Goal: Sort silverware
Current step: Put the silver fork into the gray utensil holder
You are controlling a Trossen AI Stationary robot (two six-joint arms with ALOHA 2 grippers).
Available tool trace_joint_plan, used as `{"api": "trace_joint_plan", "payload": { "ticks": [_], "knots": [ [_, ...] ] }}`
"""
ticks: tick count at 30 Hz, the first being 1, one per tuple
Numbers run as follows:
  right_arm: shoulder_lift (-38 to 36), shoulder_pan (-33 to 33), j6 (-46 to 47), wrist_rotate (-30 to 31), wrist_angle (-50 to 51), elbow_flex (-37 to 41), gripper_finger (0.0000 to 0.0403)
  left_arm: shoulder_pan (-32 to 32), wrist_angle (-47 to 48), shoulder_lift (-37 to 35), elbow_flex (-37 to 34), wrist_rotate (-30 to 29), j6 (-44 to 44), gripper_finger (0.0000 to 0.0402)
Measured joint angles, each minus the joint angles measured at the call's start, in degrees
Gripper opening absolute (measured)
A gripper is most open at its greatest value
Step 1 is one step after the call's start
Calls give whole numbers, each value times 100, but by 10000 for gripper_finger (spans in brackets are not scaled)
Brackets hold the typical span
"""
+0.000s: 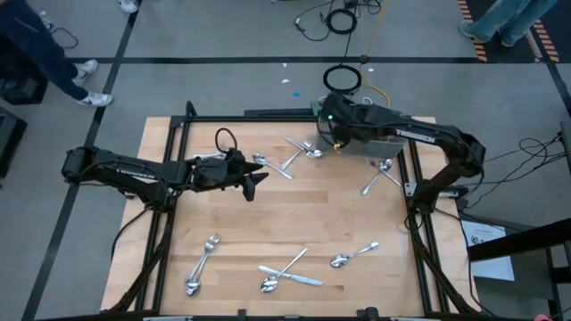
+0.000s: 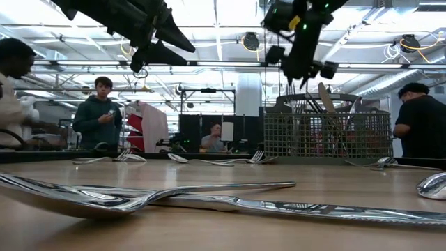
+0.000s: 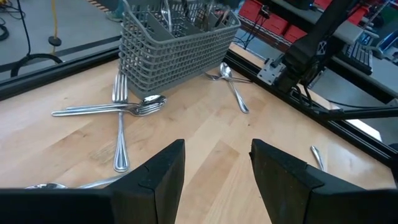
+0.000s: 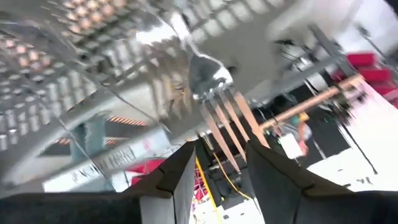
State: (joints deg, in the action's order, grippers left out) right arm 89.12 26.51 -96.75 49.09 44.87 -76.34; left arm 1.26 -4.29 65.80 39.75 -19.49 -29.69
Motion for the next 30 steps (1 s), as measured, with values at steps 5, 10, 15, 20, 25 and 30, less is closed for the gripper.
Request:
{"api": "trace_joint_plan", "payload": {
  "ticks": [5, 10, 15, 20, 25, 30],
  "knots": [
    [-487, -32, 231, 13, -776, 0, 133, 2, 4, 0, 0, 0, 7, 192],
    [-819, -221, 501, 10, -1137, -9, 132, -1, 26, -2, 0, 0, 41, 192],
    [-872, -377, 1630, -305, -750, -7, 132, 1, 28, -2, 1, 133, 157, 192],
    [-879, -810, 4779, -1006, -782, -7, 132, -1, 64, -2, 2, 230, 196, 192],
    [-865, -1235, 8167, -2466, -927, -7, 132, -1, 94, -2, 2, 336, 353, 192],
    [-708, -1457, 10589, -4342, -1217, -7, 132, -1, 106, -2, 2, 653, 502, 192]
  ]
}}
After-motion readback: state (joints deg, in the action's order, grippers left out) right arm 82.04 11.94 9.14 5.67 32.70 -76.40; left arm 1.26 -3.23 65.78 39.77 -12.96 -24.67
